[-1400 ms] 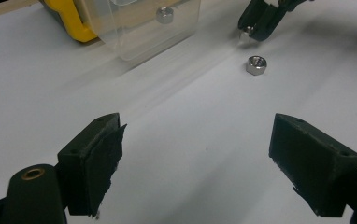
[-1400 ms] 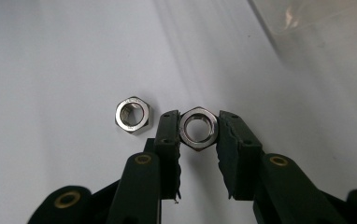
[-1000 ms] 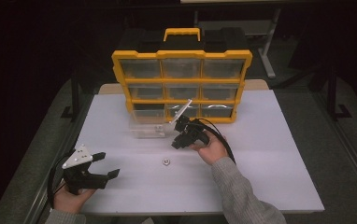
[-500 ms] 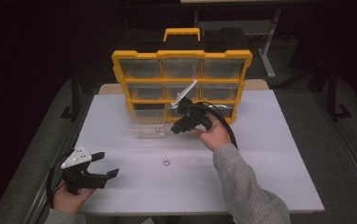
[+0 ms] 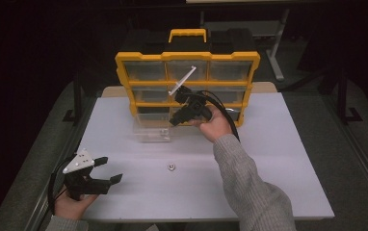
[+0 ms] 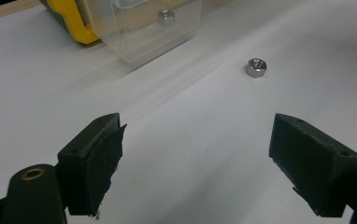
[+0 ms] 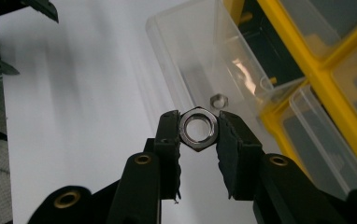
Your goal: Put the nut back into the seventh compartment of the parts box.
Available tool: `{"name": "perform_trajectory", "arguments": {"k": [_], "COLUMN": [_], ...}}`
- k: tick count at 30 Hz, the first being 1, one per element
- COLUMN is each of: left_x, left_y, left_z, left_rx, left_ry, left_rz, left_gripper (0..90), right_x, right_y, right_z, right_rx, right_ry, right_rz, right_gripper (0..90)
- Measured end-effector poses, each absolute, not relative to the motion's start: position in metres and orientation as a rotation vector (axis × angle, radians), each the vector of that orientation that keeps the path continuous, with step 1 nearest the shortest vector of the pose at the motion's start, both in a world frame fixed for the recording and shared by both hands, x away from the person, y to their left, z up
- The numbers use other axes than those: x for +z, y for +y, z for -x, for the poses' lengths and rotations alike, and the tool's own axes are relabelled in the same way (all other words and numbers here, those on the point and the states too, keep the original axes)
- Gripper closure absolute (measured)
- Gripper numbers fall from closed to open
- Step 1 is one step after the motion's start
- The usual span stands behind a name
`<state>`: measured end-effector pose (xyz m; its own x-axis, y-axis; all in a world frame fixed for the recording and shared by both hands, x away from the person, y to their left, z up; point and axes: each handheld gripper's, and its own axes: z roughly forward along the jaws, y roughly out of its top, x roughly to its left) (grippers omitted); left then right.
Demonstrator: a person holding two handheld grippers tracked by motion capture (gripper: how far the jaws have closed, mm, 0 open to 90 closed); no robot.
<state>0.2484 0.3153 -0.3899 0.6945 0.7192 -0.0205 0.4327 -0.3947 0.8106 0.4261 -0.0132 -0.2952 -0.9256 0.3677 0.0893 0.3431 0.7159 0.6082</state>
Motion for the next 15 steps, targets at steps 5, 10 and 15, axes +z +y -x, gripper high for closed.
{"name": "perform_trajectory", "arguments": {"k": [5,10,15], "left_x": [-0.39,-0.39,-0.39], "left_y": [0.316,0.316,0.316], "left_z": [-0.249,-0.249,-0.249], "left_rx": [0.425,0.421,0.421], "left_ry": [0.882,0.886,0.884], "left_rz": [-2.048,-2.043,-2.037], "left_gripper": [17.1,17.1,17.0], "right_x": [-0.287,-0.285,-0.287], "right_y": [0.004,0.025,0.044], "right_z": [-0.433,-0.439,-0.445], "right_rx": [0.997,0.976,0.956], "right_ry": [2.877,2.889,2.912], "right_rz": [-0.563,-0.533,-0.523], "right_gripper": [69.1,69.2,69.1]}}
